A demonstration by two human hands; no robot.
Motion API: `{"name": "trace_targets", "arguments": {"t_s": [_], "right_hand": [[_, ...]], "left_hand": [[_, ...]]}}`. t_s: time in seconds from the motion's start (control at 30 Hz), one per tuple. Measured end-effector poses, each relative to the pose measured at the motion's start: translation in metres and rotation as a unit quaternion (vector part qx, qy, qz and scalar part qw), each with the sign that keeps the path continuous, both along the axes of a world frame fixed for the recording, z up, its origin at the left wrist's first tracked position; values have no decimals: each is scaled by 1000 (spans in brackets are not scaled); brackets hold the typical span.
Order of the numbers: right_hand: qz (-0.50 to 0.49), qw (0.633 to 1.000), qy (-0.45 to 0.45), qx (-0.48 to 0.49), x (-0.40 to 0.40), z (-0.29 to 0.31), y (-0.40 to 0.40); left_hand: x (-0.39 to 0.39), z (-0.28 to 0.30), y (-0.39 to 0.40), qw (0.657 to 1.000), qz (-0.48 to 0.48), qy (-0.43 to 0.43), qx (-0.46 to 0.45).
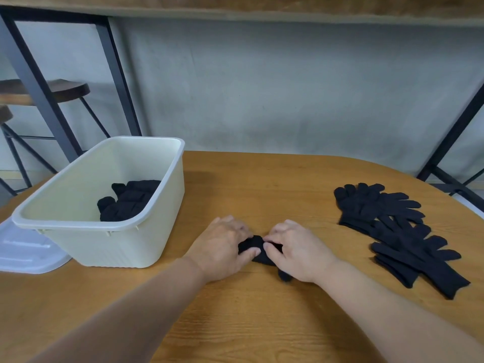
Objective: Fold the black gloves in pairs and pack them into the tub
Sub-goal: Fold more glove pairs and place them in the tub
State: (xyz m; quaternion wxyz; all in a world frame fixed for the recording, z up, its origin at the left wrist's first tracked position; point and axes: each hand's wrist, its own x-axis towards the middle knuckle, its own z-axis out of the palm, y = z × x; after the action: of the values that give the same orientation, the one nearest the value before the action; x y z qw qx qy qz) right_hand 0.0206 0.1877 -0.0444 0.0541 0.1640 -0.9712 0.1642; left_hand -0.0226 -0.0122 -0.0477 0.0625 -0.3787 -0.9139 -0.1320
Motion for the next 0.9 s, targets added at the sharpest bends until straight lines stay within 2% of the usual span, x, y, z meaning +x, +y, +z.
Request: {"name": "trace_targets", "arguments": {"t_s": [0.27,0.5,0.63,0.8,0.9], "right_hand": [[10,999,52,-7,15,-1,-6],[28,999,-24,38,25,4,-6],[26,998,-6,55,24,3,-7],[-1,996,38,80,15,2,-13],[-9,997,28,65,9,2,-11]], "left_hand": [[11,-5,0,1000,15,0,-6],[18,0,0,999,27,-32,-11],[20,0,-5,999,13,-45,-18],[14,11,7,998,31,-9,-62],[10,16,12,995,41,-12,-87]]}}
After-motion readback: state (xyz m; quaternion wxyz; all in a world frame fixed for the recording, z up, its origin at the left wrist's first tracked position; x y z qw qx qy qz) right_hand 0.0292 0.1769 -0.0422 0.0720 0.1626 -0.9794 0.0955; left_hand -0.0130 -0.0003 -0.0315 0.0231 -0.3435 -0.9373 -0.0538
